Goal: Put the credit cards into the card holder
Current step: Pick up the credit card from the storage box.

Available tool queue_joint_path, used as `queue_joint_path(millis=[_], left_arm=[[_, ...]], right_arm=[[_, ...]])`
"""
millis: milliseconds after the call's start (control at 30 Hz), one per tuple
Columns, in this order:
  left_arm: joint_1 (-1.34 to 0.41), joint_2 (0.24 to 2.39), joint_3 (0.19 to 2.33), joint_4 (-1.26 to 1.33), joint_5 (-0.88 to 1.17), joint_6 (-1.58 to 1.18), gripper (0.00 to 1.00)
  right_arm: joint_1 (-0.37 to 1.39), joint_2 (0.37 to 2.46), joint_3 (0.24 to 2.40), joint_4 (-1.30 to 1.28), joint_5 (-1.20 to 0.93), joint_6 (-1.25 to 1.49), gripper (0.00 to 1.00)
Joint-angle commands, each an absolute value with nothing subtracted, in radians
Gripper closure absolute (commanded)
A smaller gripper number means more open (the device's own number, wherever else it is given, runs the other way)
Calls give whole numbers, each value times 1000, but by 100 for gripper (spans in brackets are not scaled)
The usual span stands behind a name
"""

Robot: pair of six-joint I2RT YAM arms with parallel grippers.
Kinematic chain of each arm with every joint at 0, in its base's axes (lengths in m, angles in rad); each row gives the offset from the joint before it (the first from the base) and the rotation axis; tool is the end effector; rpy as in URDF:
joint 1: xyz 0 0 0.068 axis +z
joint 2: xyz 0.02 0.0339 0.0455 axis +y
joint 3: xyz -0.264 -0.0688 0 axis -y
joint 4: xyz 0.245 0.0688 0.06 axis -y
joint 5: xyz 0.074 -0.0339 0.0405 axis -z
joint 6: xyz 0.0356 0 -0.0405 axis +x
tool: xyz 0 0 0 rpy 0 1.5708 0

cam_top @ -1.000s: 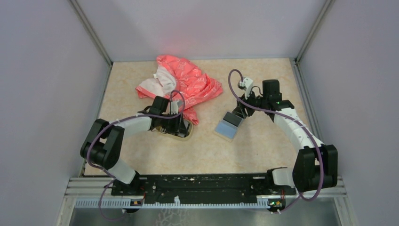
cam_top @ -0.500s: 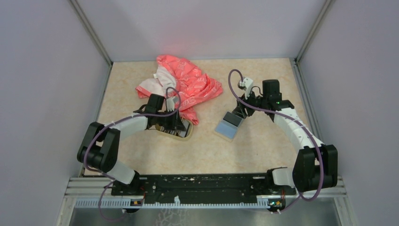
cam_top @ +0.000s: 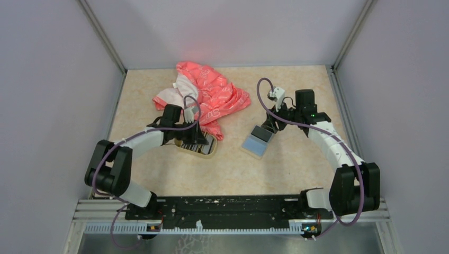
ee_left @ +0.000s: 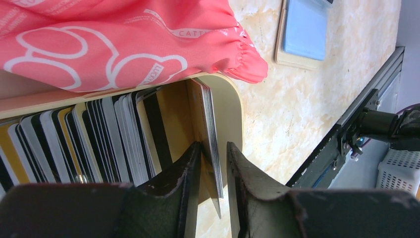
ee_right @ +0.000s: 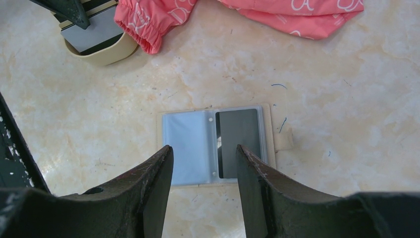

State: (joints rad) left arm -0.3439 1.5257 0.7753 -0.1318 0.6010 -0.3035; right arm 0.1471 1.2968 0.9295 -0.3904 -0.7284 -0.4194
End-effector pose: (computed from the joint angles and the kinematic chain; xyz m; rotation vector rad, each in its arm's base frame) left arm 0.2699 -0.1180 0.1742 0.3270 2.4846 -1.0158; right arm 0.2654 0.0633 0.2666 -0.9443 1.9754 0.6898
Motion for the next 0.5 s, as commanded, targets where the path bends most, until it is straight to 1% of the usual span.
queue_joint_path(millis=[0,133,267,367,467], left_arm=[[-333,1476,761,-123,590,-308,69],[-329,1467,761,-130,576,-307,72],[-327,1465,759,-131,572,-308,78],[-324,1455,755,-135,553,-310,79],[-321,1439,754,-140,528,-312,82]], right_arm=[[140,1285,940,-374,-759,-437,50],[140,1284,942,-376,-762,-436,50],[140,1283,941,-377,-763,-436,50],[140,1284,941,-377,-763,-437,50],[140,1285,942,-377,-763,-438,50]])
